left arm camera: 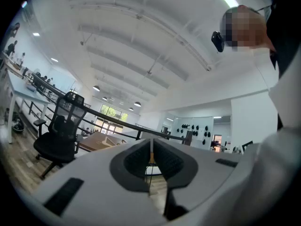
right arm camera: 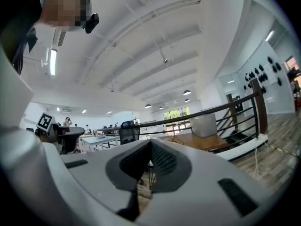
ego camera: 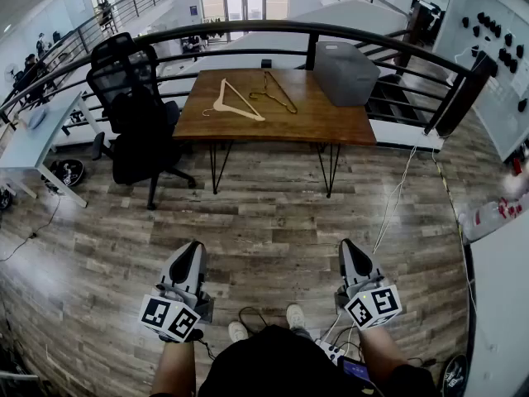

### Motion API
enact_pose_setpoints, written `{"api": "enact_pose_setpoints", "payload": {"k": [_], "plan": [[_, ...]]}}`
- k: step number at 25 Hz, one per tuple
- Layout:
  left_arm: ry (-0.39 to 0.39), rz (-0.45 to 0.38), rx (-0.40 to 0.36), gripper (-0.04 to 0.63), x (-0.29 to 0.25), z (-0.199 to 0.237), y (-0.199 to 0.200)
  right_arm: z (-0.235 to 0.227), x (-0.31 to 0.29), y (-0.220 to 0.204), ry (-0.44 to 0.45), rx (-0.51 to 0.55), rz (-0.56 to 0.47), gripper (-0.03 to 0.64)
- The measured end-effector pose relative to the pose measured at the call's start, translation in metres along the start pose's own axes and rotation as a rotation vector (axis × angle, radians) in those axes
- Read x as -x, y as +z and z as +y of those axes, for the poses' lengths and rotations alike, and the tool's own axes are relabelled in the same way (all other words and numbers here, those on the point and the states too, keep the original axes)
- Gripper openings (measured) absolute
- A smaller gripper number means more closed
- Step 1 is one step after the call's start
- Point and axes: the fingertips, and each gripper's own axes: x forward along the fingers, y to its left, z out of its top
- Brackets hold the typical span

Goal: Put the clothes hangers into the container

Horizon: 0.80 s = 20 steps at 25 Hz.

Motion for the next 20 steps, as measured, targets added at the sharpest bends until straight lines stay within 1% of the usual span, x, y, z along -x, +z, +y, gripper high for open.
{"api": "enact_pose_setpoints", "payload": {"k": [5, 9, 12, 14, 17, 20], "plan": [[-0.011, 0.001, -0.023, 0.029, -0.01, 0.001, 0.001, 0.003, -0.012, 0.002, 0.003, -0.002, -0.001, -0.008], [-0.056, -0.026, 0.009, 0.029, -0.009, -0.002, 0.005, 0.008, -0.017, 0.002, 0.004, -0.027, -0.007, -0.008], [-0.022, -0.007, -0.017, 0.029, -0.009, 0.003, 0.007, 0.016, -0.02, 0.005, 0.013, -0.008, -0.013, -0.008], [-0.005, 0.001, -0.014, 0.029, -0.007, 0.007, 0.006, 0.023, -0.022, 0.004, 0.026, -0.012, -0.006, -0.008], [-0.007, -0.006, 0.001, 0.029, 0.003, 0.011, 0.005, 0.038, -0.024, -0.005, 0.045, 0.02, 0.025, -0.006], [-0.001, -0.025, 0.001, 0.031, 0.012, 0.018, 0.01, 0.056, -0.026, -0.003, 0.055, 0.057, 0.014, -0.005]]}}
